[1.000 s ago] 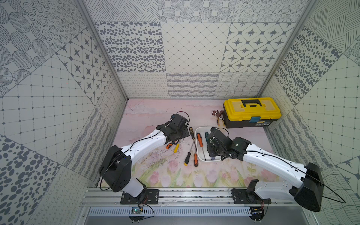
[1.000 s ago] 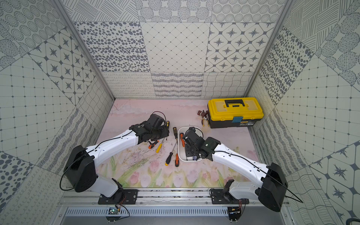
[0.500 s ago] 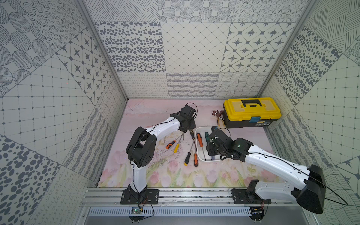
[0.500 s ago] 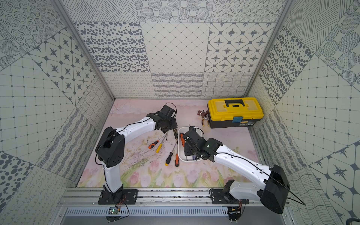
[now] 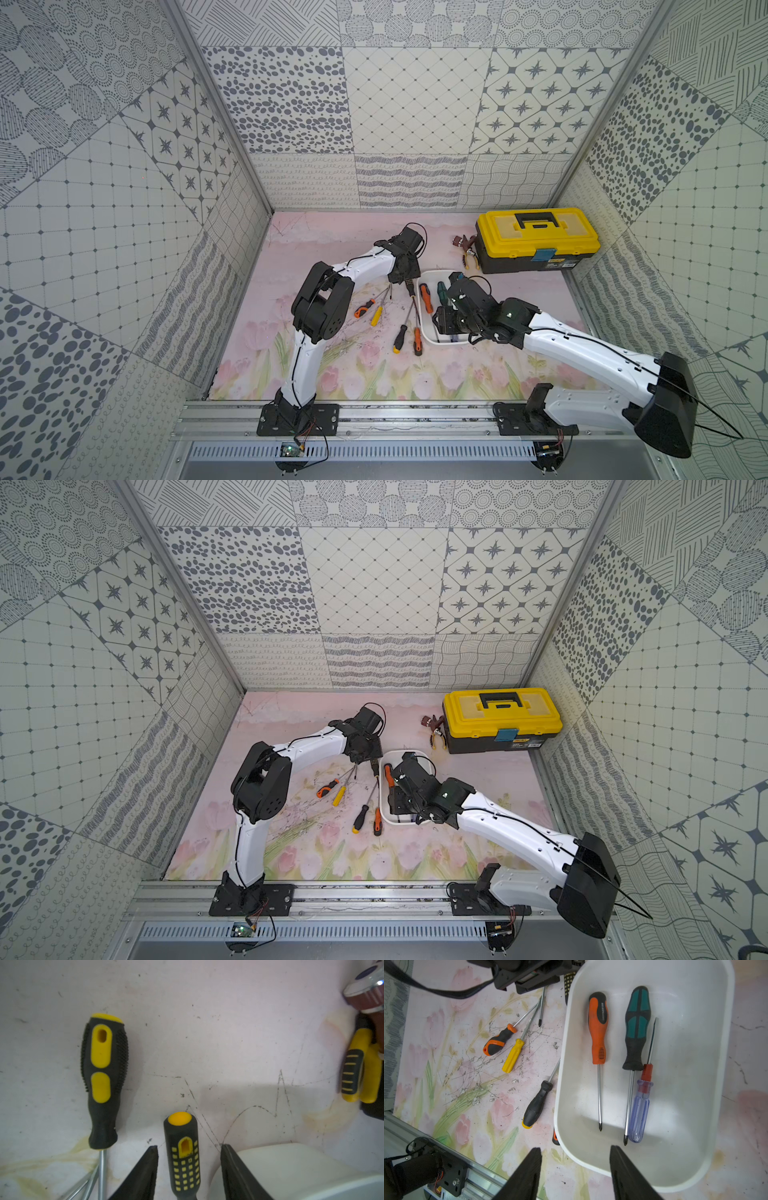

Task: Put the screwdriver on the desktop into the storage box
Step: Pick up the screwdriver from the center of the board.

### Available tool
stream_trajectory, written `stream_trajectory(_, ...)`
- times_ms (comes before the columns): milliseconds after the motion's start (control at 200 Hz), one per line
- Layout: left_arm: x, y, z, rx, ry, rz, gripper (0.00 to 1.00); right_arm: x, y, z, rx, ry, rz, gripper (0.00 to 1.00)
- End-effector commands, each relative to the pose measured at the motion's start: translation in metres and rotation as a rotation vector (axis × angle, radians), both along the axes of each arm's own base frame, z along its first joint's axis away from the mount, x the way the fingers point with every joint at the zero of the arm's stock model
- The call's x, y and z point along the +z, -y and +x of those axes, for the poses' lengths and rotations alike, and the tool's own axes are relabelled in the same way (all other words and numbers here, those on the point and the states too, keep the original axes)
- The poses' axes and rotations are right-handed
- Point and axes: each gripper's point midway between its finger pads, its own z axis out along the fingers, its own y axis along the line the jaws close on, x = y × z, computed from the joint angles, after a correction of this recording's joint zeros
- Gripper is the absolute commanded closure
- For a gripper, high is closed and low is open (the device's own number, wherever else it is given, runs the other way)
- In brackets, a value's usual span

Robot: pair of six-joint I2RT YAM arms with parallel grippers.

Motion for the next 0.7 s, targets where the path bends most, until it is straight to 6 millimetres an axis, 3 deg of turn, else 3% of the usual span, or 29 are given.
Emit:
stream_trajectory(0,-0.016,-0.009,-0.012,-0.017,-0.052,0.1,0.48,0.021,-0.018,0.001,0.028,0.019,0.154,0.36)
stream_trajectory(65,-0.02,-0.01,-0.014,-0.02,-0.061,0.107,0.51,0.026,-0.02,-0.001,0.042,0.026,0.199,0.38)
stream_trajectory(120,-0.023,-0.014,-0.016,-0.013,-0.069,0.12,0.56,0.028,-0.02,-0.002,0.043,0.032,0.229,0.47)
stream_trajectory(160,-0.024,-0.017,-0.018,-0.004,-0.07,0.13,0.58,0.029,-0.02,-0.001,0.044,0.021,0.25,0.58)
stream_trajectory(210,-0.023,-0.02,-0.02,0.002,-0.063,0.133,0.6,0.029,-0.022,-0.002,0.055,-0.002,0.283,0.83)
stream_trajectory(285,-0.017,-0.022,-0.021,0.009,-0.044,0.125,0.63,0.03,-0.027,-0.004,0.073,-0.024,0.327,1.0)
stream_trajectory(425,-0.001,-0.027,-0.018,0.017,-0.006,0.137,0.74,0.036,-0.036,-0.007,0.115,-0.04,0.415,1.0)
stream_trajectory(620,0.031,-0.036,-0.013,0.023,0.058,0.154,1.0,0.048,-0.034,-0.011,0.134,-0.009,0.46,1.0)
stream_trajectory(695,0.046,-0.039,-0.014,0.023,0.081,0.152,1.0,0.048,-0.034,-0.012,0.136,-0.011,0.462,1.0)
